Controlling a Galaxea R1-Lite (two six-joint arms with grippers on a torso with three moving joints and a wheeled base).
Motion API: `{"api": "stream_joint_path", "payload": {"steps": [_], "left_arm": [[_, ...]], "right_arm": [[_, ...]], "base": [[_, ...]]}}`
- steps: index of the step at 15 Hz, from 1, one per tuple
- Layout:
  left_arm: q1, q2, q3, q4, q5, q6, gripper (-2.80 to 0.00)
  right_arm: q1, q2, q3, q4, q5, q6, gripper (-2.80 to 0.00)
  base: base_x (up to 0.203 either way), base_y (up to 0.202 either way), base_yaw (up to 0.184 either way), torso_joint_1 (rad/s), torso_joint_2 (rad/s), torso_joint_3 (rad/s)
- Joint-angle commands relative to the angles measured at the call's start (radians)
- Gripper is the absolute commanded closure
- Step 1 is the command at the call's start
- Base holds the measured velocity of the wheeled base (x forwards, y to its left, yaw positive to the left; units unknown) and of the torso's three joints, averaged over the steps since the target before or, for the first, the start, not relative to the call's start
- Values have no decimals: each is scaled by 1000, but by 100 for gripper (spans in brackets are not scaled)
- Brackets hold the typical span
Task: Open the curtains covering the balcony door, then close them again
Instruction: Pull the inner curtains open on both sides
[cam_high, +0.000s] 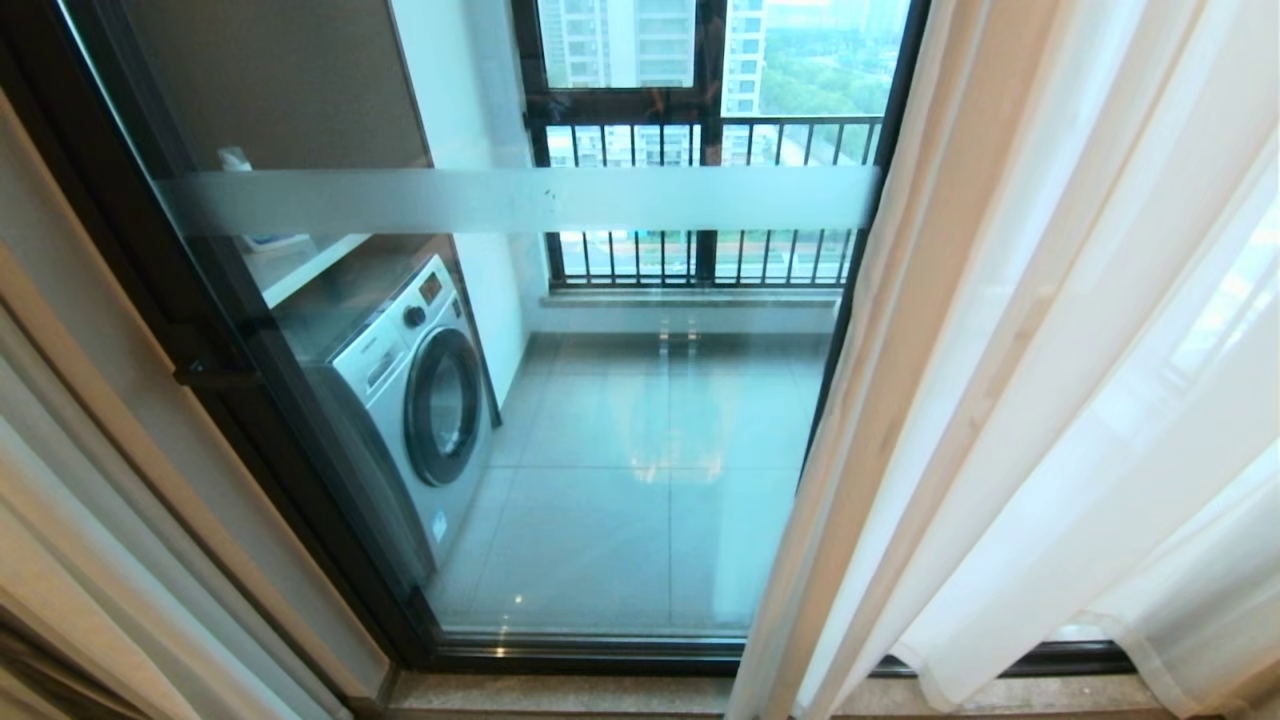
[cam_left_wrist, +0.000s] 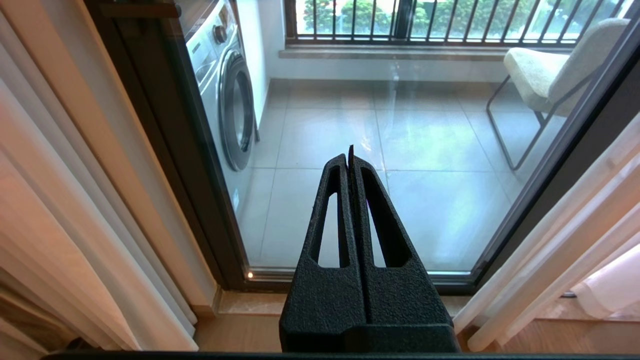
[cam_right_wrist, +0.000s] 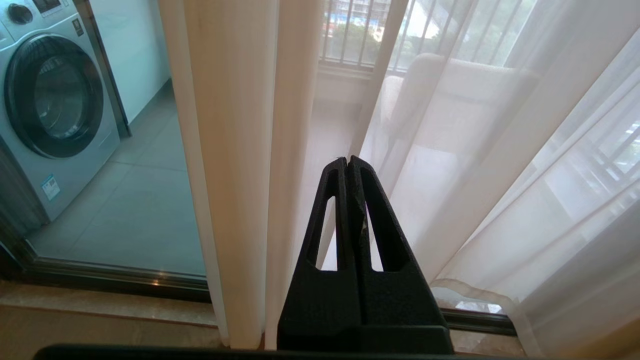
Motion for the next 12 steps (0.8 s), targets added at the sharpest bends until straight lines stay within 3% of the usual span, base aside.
{"api": "stream_joint_path", "payload": {"steps": [1, 4, 12], "left_arm": [[0, 0, 0, -1, 0, -4, 0], [0, 0, 0, -1, 0, -5, 0], [0, 0, 0, -1, 0, -5, 0]], "right_arm": [[0, 0, 0, -1, 1, -2, 0], [0, 0, 0, -1, 1, -2, 0], [0, 0, 0, -1, 1, -2, 0]], "base": [[53, 0, -2, -5, 2, 5], [144, 0, 0, 13, -1, 2], [0, 0, 0, 4, 1, 0]]}}
